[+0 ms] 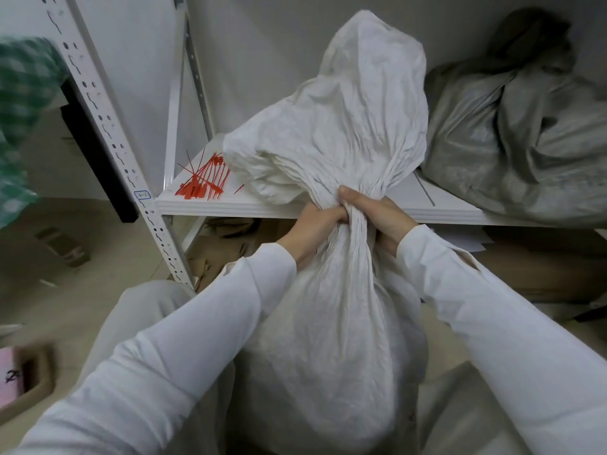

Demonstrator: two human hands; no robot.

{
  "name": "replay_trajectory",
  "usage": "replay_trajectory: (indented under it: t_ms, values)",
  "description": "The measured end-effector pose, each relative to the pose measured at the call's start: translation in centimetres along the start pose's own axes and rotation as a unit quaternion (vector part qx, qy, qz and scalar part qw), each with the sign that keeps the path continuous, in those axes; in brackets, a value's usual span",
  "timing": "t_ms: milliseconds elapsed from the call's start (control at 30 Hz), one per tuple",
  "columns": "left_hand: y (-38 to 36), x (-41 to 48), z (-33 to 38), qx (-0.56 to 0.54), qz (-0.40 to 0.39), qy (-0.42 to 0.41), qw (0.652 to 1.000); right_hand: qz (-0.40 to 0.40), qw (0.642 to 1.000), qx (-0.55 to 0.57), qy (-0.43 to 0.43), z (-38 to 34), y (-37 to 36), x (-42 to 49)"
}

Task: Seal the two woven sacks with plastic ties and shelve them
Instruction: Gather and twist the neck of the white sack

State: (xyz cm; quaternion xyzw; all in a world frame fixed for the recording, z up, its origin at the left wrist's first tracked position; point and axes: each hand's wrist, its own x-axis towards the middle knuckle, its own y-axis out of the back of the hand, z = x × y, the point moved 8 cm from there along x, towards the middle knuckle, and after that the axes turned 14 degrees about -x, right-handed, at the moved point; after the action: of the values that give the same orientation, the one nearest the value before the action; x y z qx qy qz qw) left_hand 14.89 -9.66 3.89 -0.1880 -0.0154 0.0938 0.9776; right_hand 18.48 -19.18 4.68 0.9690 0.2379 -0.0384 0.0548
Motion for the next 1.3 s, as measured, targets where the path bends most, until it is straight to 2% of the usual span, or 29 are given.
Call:
replay_trajectory:
  t_ms: [133,233,333,367,467,500,600,767,967,1100,1167,1200,1233,1300]
  values:
    - [-0.3,0.2,1.2,0.094,-0.049,-0.003,0.994,0.005,0.999,0.034,-0.018,0.9,-0.4,-0.1]
    - [-0.5,0.1,1.3,0.111,-0.047,-0.002,0.993,0.089,0.99,0.108,-0.025,1.1,1.0,-0.5]
    - [0.7,-0.2,-0.1,0.094,-0.011,0.036,0.995,0.162,0.979,0.125,-0.023,1.0,2.5,-0.8]
    - [0.9,-0.5,-0.6,0.104,-0.026,0.049,0.993,0.169,0.978,0.122,-0.024,0.9,2.7,-0.8]
    - [-0.9,-2.0,-2.3,0.135,-0.149,0.07,0.977,0.16,0.982,0.087,-0.051,0.7,2.1,-0.7]
    - [-1.2,-2.1,-2.8,0.131,-0.161,0.072,0.976,0.156,0.983,0.07,-0.067,0.8,1.8,-0.8]
    - [-1.2,-1.6,-3.9,0.14,-0.136,0.037,0.98,0.157,0.979,0.056,-0.12,1.9,1.3,-0.7]
    - [-0.8,-0.8,-4.7,0.117,-0.089,0.01,0.989,0.137,0.966,0.106,-0.191,4.2,0.9,0.2]
    - [1.1,-0.2,-7.2,0.063,0.004,0.072,0.995,0.14,0.981,0.079,-0.105,3.9,0.5,0.9]
    - [2.8,0.6,-7.9,0.064,0.032,0.109,0.991,0.078,0.992,-0.025,-0.098,3.1,0.0,-0.2]
    - [3.5,1.6,-7.9,0.055,0.051,0.114,0.991,0.07,0.984,-0.134,-0.1,2.5,0.3,-1.2]
    - [3.7,1.9,-7.7,0.059,0.061,0.118,0.989,0.057,0.967,-0.228,-0.103,2.2,0.3,-1.8]
    - [3.8,2.3,-7.4,0.067,0.074,0.125,0.987,0.03,0.93,-0.349,-0.112,2.1,0.3,-2.4]
    - [3.9,2.4,-6.5,0.066,0.108,0.13,0.983,-0.078,0.807,-0.568,-0.145,3.3,-0.5,-3.9]
